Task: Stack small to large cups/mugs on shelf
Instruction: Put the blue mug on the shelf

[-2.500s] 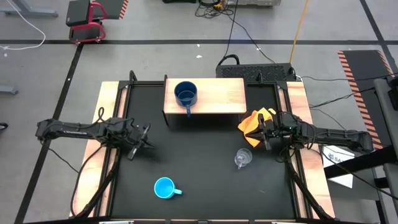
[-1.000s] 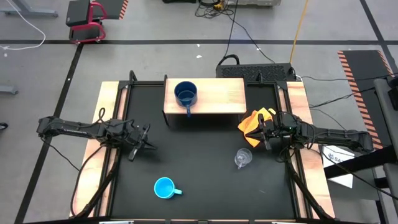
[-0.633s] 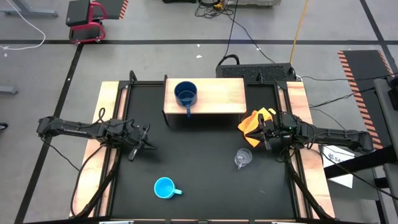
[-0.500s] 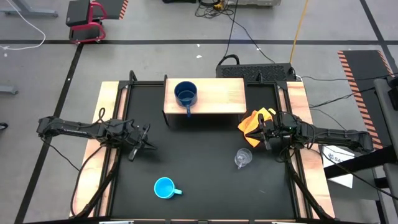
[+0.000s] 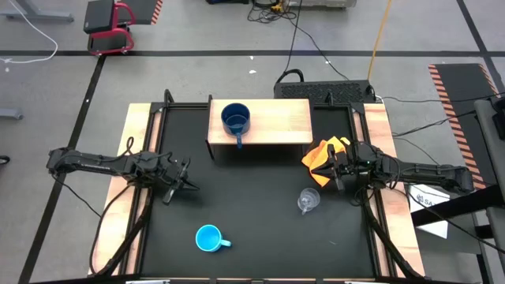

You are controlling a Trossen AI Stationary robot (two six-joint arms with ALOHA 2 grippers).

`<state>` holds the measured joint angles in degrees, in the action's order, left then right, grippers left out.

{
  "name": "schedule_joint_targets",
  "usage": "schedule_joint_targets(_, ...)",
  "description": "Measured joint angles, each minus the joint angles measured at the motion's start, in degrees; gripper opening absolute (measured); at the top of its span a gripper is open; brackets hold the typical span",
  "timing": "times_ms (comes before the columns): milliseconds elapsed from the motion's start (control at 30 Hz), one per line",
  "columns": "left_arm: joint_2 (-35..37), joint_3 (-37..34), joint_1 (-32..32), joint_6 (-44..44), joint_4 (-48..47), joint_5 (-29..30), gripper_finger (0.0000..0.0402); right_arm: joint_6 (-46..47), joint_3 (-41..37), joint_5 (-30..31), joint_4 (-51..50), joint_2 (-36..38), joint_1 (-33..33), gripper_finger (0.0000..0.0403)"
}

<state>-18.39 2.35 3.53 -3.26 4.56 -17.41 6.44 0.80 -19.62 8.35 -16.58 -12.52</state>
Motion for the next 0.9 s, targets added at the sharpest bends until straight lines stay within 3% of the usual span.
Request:
schedule_joint_targets(600, 0.0, 0.0, 0.0, 1.1, 0.2, 2.5, 0.0021, 0.1, 0.0, 0.0, 0.4, 0.0, 6.6, 0.0009)
schedule_joint_targets(767, 0.1, 0.0, 0.0, -0.4, 7.9, 2.4, 0.0021, -0.2, 0.0, 0.2, 0.4, 0.0, 8.4, 0.0009)
schedule_joint_targets(900, 0.0, 0.0, 0.0, -0.1, 7.4, 2.4, 0.0021, -0.7, 0.0, 2.2, 0.4, 0.0, 9.3, 0.0009)
